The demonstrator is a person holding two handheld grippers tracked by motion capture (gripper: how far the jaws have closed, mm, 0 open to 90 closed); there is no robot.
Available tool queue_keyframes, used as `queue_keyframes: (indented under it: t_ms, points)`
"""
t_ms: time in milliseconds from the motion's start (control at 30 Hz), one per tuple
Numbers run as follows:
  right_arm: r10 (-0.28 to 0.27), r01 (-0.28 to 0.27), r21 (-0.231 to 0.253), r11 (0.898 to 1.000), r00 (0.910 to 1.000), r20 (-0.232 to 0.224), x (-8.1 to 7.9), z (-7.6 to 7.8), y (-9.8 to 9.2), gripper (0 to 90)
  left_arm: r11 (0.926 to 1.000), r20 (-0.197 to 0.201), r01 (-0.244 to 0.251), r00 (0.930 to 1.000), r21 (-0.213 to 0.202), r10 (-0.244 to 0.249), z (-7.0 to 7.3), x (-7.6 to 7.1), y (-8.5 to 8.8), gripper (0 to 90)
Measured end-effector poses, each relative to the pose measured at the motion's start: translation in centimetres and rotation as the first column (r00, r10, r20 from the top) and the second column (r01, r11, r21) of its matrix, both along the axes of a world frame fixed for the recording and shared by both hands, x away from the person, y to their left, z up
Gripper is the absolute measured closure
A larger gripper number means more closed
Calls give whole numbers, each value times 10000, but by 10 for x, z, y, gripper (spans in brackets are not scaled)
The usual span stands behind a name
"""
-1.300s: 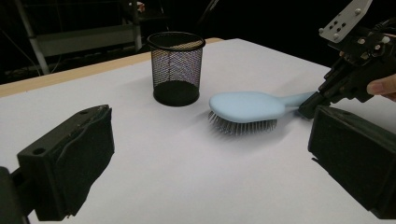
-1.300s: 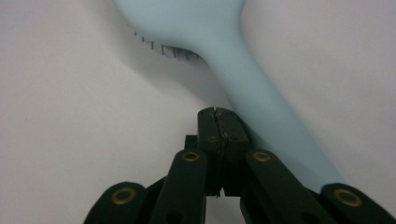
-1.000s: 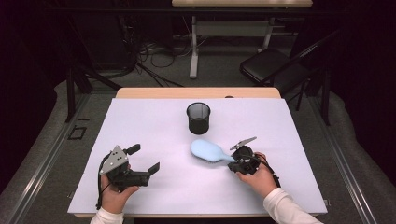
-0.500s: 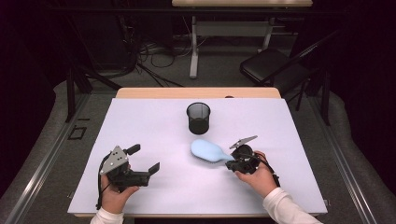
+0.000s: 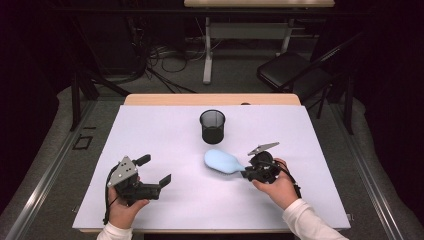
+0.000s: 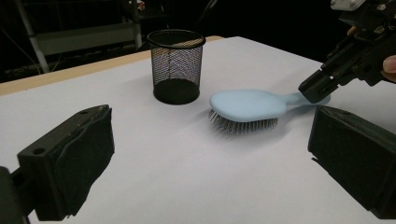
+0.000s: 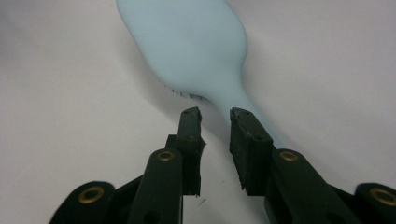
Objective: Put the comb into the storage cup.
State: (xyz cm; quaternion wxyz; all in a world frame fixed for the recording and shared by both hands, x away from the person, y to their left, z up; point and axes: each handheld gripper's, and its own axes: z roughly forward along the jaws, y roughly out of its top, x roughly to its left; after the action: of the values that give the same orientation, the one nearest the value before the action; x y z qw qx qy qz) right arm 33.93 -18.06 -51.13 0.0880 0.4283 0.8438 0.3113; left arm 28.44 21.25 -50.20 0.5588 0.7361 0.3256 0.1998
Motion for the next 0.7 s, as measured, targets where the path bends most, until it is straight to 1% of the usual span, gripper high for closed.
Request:
queue_keyframes:
  t_ms: [100, 133, 233, 367, 400, 433, 467, 533, 567, 700]
  points:
    - [28, -29, 89, 10000, 9999, 132, 2, 2, 0, 684, 10000, 0, 2, 10000, 5, -2, 0, 0, 0, 5]
    - [9, -10, 109, 9999, 10000, 91, 2, 4, 0, 668, 10000, 3, 0, 10000, 11, 0, 0, 0, 0, 5]
    - [16, -19, 153, 9999, 9999, 168, 3, 6, 0, 631, 10000, 9, 9, 10000, 8, -9, 0, 0, 0, 5]
    - [-88, 83, 239, 9997, 9997, 218, 4, 8, 1, 552, 10000, 8, 0, 10000, 1, 0, 0, 0, 0, 5]
    - [-12, 7, 185, 9998, 9997, 260, 5, 9, 0, 530, 10000, 3, 6, 10000, -4, -6, 0, 0, 0, 5]
    - [-30, 22, 231, 9997, 9995, 318, 6, 10, 0, 509, 10000, 2, 6, 10000, 6, -6, 0, 0, 0, 5]
    - [-40, 31, 191, 9998, 9990, 449, 6, 10, 0, 500, 10000, 1, 4, 10000, 3, -4, 0, 0, 0, 5]
    - [-32, 24, 163, 9999, 9985, 547, 7, 13, 0, 482, 10000, 3, 3, 10000, -7, -3, 0, 0, 0, 5]
    - [72, -87, 214, 9997, 9977, 667, 8, 13, -1, 447, 10000, 9, 3, 10000, -9, -3, 0, 0, 0, 5]
    - [250, -263, 105, 9996, 9944, 1027, 10, 17, 0, 428, 10000, 5, 19, 10000, -3, -19, 0, 0, 0, 5]
